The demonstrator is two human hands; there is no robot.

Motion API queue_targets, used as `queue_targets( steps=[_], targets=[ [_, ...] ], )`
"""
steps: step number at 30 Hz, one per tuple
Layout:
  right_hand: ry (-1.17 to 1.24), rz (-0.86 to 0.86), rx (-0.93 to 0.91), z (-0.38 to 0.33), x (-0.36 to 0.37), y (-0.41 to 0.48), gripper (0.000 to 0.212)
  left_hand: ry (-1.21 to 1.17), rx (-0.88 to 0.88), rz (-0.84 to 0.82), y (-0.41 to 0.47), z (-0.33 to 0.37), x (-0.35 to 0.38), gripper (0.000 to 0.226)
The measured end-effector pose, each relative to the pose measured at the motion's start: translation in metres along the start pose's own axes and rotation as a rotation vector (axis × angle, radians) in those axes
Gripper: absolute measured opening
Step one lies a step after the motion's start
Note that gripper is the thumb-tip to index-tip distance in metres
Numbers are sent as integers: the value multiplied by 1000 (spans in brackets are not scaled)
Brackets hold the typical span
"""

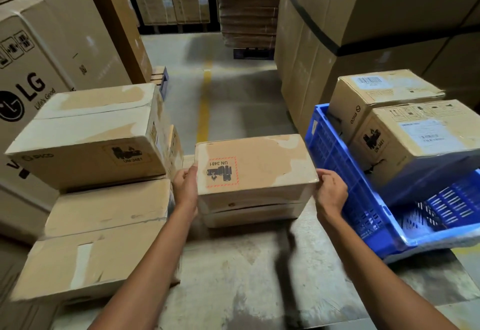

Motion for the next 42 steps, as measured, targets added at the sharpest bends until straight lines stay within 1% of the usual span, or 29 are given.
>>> queue_targets(
  steps=[2,4,6,8,10,11,12,13,15,16,17,19,21,23,25,27,28,30,32,34,36,37,38,40,42],
  targets=[
    [-62,-51,-177,-33,9,-6,18,326,338,9,-11,32,6,27],
    [-246,-148,-387,-56,28,-15,18,630,681,-4,-31,49,23,31],
    [-466,-220,-634,-64,53,-31,19,822,952,-22,-52,49,40,28],
    [-558,-284,-868,-67,74,-55,17,903,1101,-36,-65,46,48,28],
    [-571,-326,-1014,-69,87,-79,22,919,1225,-64,-75,45,51,27],
    [-583,-334,-1048,-67,92,-86,26,918,1259,-85,-78,45,52,26],
    [-605,-331,-1057,-65,96,-89,30,922,1261,-105,-78,45,52,28],
    [-639,-332,-1050,-62,101,-91,34,951,1218,-129,-76,44,53,32],
    [-687,-329,-1027,-56,107,-90,38,1064,1134,-157,-73,39,58,44],
    [-688,-328,-1020,-55,109,-89,38,1113,1110,-162,-73,38,60,46],
    [-690,-329,-1020,-57,110,-89,37,1148,1091,-167,-73,41,62,45],
    [-738,-342,-1027,-62,113,-87,32,1186,1058,-166,-70,52,69,36],
    [-875,-366,-1009,-68,124,-81,32,1253,1004,-164,-65,65,80,28],
    [-972,-389,-980,-76,138,-73,32,1354,975,-138,-62,70,92,29],
    [-1002,-471,-988,-79,154,-72,35,1384,938,-144,-57,63,99,38],
    [-1016,-602,-1006,-74,167,-76,45,1383,848,-224,-50,48,103,55],
    [-1034,-655,-990,-69,171,-78,52,1409,808,-264,-44,43,104,60],
    [-1066,-706,-951,-63,174,-76,60,1452,762,-303,-36,40,107,61],
    [-1052,-713,-959,-65,175,-74,61,1460,735,-290,-36,45,110,59],
    [-1031,-712,-993,-73,174,-69,57,1488,670,-243,-40,49,116,57],
    [-1020,-718,-1002,-80,172,-57,48,1519,576,-210,-44,49,125,57],
    [-1022,-692,-988,-82,168,-48,43,1504,557,-215,-46,48,131,59],
    [-1021,-639,-953,-84,161,-36,38,1471,578,-239,-49,46,139,60],
    [-1002,-537,-865,-80,144,-15,37,1405,727,-347,-60,41,158,58],
    [-1006,-546,-845,-70,138,-9,46,1375,854,-433,-68,37,169,55]
  ],
)
Point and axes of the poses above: each hand's wrist, its own y-axis towards the middle knuckle, its own x-axis out of the palm, z = x × y, the point moved 9 cm from there along y, towards the middle knuckle, and after that the axes turned 2 degrees about z, right-handed, at the moved point
